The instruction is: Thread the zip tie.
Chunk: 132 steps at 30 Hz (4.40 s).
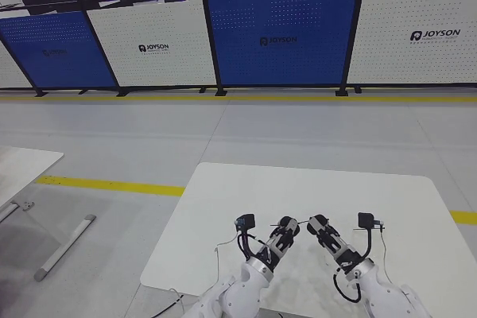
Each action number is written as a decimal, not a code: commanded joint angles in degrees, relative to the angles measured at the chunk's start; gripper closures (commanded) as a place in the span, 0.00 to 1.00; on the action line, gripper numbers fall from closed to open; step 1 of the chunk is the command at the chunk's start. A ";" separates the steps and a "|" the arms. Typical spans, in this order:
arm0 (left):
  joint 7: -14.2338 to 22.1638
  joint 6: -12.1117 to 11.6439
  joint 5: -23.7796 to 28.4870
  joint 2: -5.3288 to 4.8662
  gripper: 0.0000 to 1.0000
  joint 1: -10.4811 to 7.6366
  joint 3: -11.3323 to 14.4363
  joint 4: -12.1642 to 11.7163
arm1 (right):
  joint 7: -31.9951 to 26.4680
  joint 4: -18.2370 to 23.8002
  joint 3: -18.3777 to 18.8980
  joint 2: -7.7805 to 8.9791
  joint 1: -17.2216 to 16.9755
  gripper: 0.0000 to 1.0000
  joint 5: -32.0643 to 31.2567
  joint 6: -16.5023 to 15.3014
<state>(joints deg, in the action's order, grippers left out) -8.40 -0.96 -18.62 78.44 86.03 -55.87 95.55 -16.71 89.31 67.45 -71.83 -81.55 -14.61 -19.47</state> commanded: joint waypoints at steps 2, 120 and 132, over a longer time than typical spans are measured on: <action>1.43 -0.32 1.02 -0.15 1.00 0.33 -0.54 0.54 | 0.14 -0.10 -0.01 0.00 0.08 1.00 -0.07 -0.01; -2.92 3.29 6.59 0.33 1.00 0.15 -1.76 1.42 | 0.73 1.96 0.45 0.35 -1.63 0.00 0.13 -0.01; -3.21 5.12 11.46 0.56 1.00 -0.43 -3.53 2.38 | 1.14 0.79 1.04 0.38 -1.71 0.00 3.35 -0.01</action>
<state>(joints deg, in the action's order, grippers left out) -11.61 4.15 -7.18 79.01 85.60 -59.40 97.94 -15.58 90.10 68.49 -71.45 -83.26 -11.27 -19.48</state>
